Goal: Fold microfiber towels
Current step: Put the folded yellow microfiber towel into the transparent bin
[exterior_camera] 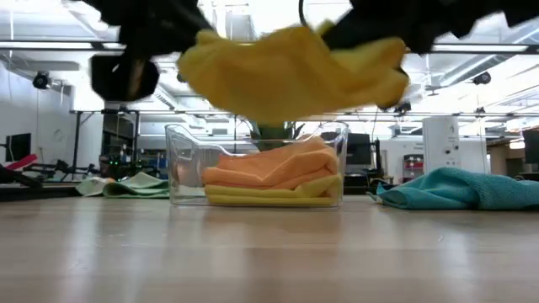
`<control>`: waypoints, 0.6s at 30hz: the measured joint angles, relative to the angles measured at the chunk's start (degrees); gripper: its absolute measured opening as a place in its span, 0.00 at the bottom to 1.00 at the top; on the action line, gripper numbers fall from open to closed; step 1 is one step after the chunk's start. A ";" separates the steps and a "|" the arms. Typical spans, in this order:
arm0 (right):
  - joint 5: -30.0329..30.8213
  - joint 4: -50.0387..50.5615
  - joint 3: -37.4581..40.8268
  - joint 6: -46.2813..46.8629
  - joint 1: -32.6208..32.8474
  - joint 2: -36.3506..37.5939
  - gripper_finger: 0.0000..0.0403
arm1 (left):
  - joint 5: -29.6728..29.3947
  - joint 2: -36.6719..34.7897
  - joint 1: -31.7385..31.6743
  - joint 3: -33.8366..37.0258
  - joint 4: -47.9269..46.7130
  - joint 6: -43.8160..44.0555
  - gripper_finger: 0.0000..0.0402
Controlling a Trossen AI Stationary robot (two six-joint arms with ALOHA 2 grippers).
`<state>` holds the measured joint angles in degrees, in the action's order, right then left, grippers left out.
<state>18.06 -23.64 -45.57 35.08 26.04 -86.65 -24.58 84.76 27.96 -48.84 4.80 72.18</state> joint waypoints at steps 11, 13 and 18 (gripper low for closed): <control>2.17 11.04 -5.18 -10.38 -8.62 7.76 0.03 | 5.99 -14.13 -13.10 -0.02 -13.48 -18.74 0.00; 3.15 13.22 -6.07 -11.39 -10.66 7.95 0.03 | 7.36 -14.95 -16.19 -0.02 -16.49 -21.10 0.00; 3.28 14.90 -6.55 -12.18 -15.93 6.77 0.03 | 12.58 -14.51 -24.53 0.01 -17.91 -28.24 0.00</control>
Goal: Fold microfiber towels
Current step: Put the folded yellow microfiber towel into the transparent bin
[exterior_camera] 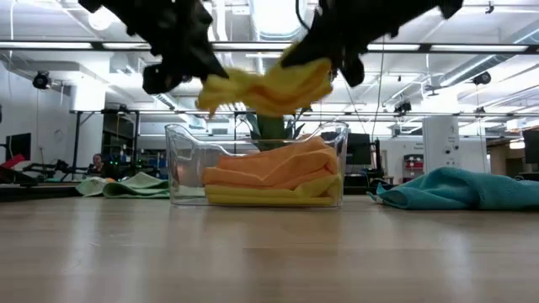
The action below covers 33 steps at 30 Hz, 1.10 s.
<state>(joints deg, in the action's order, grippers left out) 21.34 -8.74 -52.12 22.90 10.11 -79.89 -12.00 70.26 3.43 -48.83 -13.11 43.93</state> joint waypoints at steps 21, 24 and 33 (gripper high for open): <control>3.26 4.96 0.02 1.05 -7.54 -6.20 0.03 | 10.09 15.13 -13.46 0.08 2.84 -11.42 0.00; 3.38 5.54 0.02 0.27 -7.54 -6.47 0.03 | 10.02 15.78 -13.61 0.03 4.55 -11.82 0.00; 3.37 7.30 0.02 0.37 -7.54 -6.59 0.11 | 9.98 15.72 -13.86 0.01 4.16 -11.83 0.03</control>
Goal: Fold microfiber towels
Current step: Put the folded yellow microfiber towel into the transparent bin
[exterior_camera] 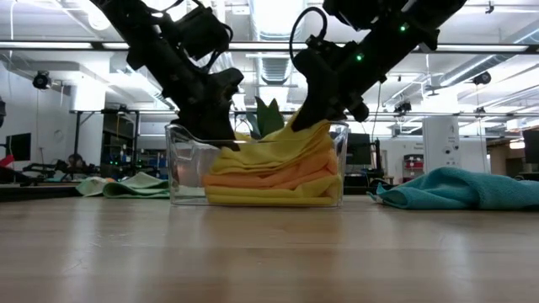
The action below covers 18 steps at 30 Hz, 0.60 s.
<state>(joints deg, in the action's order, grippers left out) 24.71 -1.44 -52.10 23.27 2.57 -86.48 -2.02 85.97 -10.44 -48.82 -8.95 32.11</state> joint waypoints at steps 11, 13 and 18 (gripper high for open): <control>0.00 7.23 -1.40 1.79 0.02 1.26 0.37 | 0.24 -1.20 0.00 0.00 -1.14 0.21 0.25; 0.00 10.09 -2.66 1.79 0.02 1.32 0.39 | 0.64 -2.00 0.00 0.00 -1.12 0.41 0.27; -0.01 16.59 -5.80 1.67 0.02 1.42 0.43 | 2.16 -5.04 0.00 0.00 -2.80 0.58 0.28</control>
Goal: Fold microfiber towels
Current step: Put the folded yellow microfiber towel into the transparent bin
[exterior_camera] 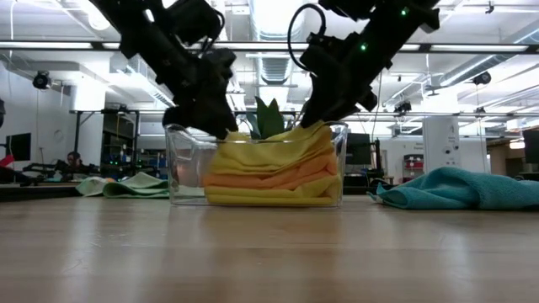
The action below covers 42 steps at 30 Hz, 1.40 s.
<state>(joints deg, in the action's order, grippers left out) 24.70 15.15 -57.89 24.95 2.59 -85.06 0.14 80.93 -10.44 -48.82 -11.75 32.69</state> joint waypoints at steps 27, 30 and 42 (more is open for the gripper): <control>0.82 -3.69 -6.16 -17.96 -1.21 -0.92 0.03 | -6.63 3.96 2.69 -0.07 11.20 -9.57 0.04; 0.80 -4.13 -3.96 -17.10 -2.66 -1.37 0.02 | -6.64 5.58 2.67 -0.11 11.13 -9.60 0.01; -2.76 -0.31 0.02 -15.03 -4.37 -1.53 0.02 | -6.70 6.66 2.62 -0.22 4.63 -8.53 0.01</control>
<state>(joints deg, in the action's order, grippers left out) 21.94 14.83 -57.87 9.91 -1.78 -86.59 -6.55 87.59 -7.81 -49.04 -7.12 24.16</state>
